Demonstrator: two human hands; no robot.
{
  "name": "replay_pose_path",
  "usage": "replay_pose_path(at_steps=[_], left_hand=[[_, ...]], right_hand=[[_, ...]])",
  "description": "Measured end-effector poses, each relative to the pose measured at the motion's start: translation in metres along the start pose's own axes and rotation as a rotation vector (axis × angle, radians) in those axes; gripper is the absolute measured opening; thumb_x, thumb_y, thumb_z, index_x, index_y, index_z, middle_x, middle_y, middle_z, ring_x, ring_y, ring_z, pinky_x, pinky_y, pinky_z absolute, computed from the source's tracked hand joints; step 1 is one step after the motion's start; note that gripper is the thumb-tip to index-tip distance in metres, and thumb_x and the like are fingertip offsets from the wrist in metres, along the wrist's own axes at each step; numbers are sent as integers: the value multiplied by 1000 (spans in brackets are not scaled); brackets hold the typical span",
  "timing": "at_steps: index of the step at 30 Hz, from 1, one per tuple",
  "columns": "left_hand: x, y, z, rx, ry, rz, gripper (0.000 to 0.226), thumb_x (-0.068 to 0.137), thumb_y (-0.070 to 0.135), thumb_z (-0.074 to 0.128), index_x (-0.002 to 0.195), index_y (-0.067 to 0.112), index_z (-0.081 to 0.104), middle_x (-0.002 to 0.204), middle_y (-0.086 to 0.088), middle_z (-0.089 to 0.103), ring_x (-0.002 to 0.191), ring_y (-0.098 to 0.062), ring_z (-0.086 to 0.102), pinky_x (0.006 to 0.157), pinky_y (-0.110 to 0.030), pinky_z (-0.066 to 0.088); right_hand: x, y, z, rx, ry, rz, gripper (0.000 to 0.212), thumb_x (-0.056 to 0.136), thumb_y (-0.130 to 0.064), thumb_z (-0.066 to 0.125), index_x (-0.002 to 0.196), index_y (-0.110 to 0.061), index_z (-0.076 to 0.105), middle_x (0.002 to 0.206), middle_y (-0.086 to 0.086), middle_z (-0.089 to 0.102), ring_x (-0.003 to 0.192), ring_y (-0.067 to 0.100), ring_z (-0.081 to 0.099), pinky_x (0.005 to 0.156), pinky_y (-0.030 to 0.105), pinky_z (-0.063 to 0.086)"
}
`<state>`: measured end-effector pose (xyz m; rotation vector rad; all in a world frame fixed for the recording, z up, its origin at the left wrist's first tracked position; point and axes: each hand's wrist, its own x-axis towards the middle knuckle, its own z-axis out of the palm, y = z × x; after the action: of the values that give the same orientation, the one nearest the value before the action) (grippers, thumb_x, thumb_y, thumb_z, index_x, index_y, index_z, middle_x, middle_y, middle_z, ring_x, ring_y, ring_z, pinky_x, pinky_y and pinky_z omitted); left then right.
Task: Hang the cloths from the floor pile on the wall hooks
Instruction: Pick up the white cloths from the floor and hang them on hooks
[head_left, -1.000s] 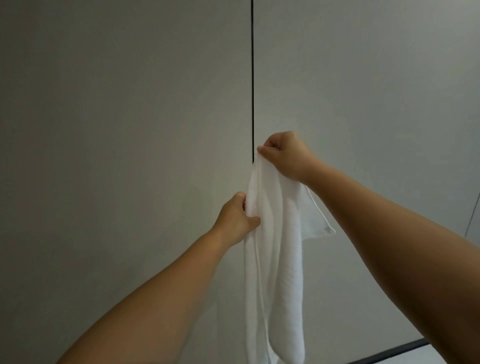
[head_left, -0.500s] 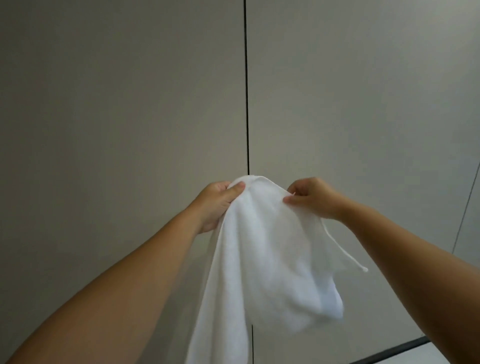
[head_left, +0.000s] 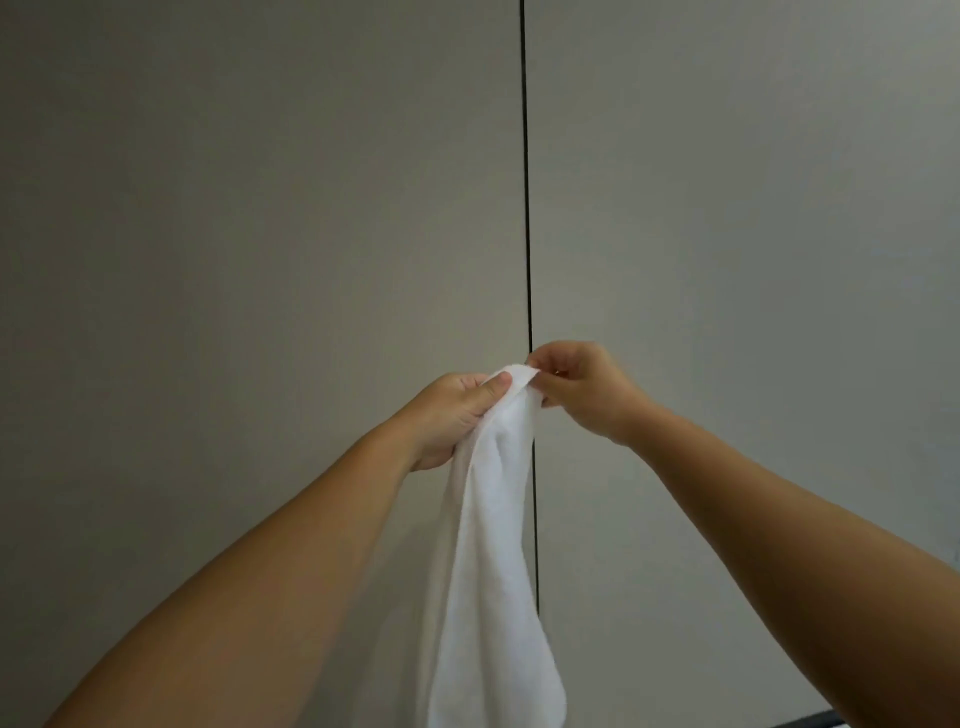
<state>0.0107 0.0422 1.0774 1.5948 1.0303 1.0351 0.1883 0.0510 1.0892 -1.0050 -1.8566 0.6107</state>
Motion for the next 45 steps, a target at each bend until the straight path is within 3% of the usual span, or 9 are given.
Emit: replay_pose_path(at_steps=[3, 7, 15, 21, 26, 33, 38, 41, 45], left_hand=[[-4, -10, -3, 10, 24, -17, 47, 95, 43, 50, 111, 1, 64, 109, -16, 69, 94, -25, 66, 91, -38, 51], [-5, -25, -2, 197, 129, 21, 33, 95, 39, 51, 104, 8, 60, 104, -8, 68, 91, -17, 65, 89, -35, 54], [-8, -40, 12, 175, 156, 98, 16, 81, 28, 71, 86, 14, 63, 87, -4, 67, 78, -19, 66, 76, -30, 57], [2, -52, 6, 286, 285, 39, 14, 92, 25, 54, 89, 13, 61, 91, -5, 67, 85, -23, 65, 84, -42, 55], [-2, -37, -30, 444, 441, 67, 21, 93, 17, 47, 72, 20, 48, 68, 3, 48, 63, -13, 43, 56, -26, 34], [-38, -7, -93, 733, 271, 98, 23, 93, 20, 52, 71, 18, 57, 64, 7, 51, 58, -5, 44, 58, -24, 36], [-90, -10, -137, 749, 381, 34, 22, 94, 22, 50, 73, 21, 56, 70, 8, 54, 64, -6, 47, 62, -24, 37], [-127, -12, -162, 768, 462, 8, 24, 94, 20, 51, 71, 22, 55, 70, 8, 52, 62, -5, 47, 60, -24, 36], [-186, -13, -189, 788, 585, -85, 25, 94, 19, 52, 69, 21, 54, 66, 8, 49, 60, -7, 44, 60, -26, 35]], right_hand=[[6, -13, 7, -95, 12, -18, 18, 88, -9, 50, 82, -17, 65, 74, 1, 63, 64, 13, 57, 60, 25, 48], [17, -30, 11, -286, -1, -75, 22, 85, -8, 49, 90, -12, 70, 74, -3, 63, 63, 8, 55, 57, 17, 44], [33, -44, 5, -449, 3, -69, 18, 79, -11, 52, 79, -12, 70, 82, 1, 69, 72, 18, 64, 61, 26, 51], [32, -42, -5, -474, 19, -32, 16, 82, -14, 56, 87, -14, 71, 85, 0, 67, 76, 17, 62, 64, 25, 50], [23, -19, -10, -615, -217, 37, 17, 91, -27, 59, 96, -18, 72, 88, -7, 60, 83, 13, 55, 74, 22, 37], [20, -7, 45, -323, -277, 70, 19, 94, -27, 52, 87, -16, 66, 80, -4, 61, 74, 12, 56, 67, 24, 45], [22, -22, 113, -35, -363, 47, 23, 94, -24, 52, 89, -7, 66, 77, -2, 59, 71, 10, 52, 74, 26, 44], [20, -45, 155, 84, -467, -25, 18, 94, -22, 53, 94, -9, 67, 80, -4, 62, 70, 7, 55, 66, 18, 47], [18, -76, 208, 191, -628, -138, 22, 92, -27, 59, 91, -9, 70, 78, -1, 67, 67, 9, 61, 63, 23, 49]])
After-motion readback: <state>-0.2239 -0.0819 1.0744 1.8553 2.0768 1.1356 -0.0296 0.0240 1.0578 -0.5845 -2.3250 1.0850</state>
